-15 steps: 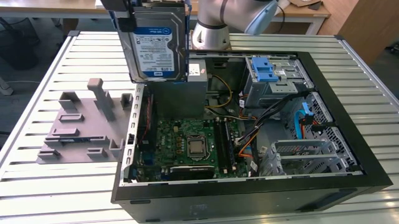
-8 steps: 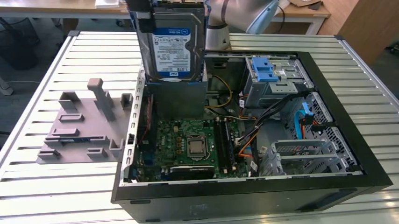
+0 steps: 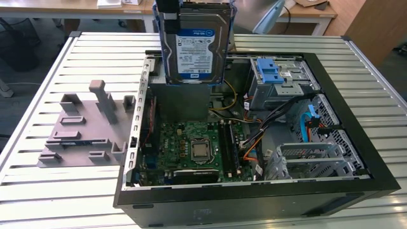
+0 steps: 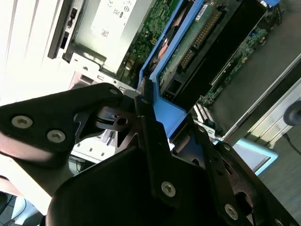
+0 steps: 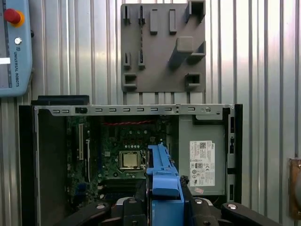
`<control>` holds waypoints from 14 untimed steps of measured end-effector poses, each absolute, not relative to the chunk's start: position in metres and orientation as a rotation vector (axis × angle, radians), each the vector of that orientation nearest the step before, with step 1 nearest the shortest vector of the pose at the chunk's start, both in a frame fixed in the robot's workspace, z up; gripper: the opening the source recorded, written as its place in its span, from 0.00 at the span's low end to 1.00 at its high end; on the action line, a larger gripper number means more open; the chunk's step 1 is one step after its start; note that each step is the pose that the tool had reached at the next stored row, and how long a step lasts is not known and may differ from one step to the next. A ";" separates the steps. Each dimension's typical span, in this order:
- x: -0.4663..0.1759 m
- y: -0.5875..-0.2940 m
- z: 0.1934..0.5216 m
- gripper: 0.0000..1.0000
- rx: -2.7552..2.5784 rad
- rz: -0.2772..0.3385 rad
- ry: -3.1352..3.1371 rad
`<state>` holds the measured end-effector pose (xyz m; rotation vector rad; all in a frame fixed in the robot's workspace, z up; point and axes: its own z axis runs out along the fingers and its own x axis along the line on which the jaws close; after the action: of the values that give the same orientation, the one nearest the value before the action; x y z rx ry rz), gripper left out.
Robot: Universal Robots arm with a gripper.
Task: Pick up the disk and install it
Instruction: 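Pick up the disk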
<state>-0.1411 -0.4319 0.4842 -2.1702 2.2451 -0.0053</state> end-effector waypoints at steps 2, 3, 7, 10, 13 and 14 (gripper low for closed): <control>-0.135 -0.432 0.484 0.37 -2.170 -0.005 2.245; -0.133 -0.433 0.484 0.37 -2.170 -0.005 2.245; -0.129 -0.438 0.484 0.37 -2.170 -0.005 2.245; -0.127 -0.442 0.484 0.37 -2.169 -0.005 2.246; -0.123 -0.443 0.484 0.37 -2.168 -0.004 2.248; -0.122 -0.443 0.484 0.37 -2.166 -0.004 2.250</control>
<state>-0.1221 -0.4432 0.4840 -2.1662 2.2496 -0.0043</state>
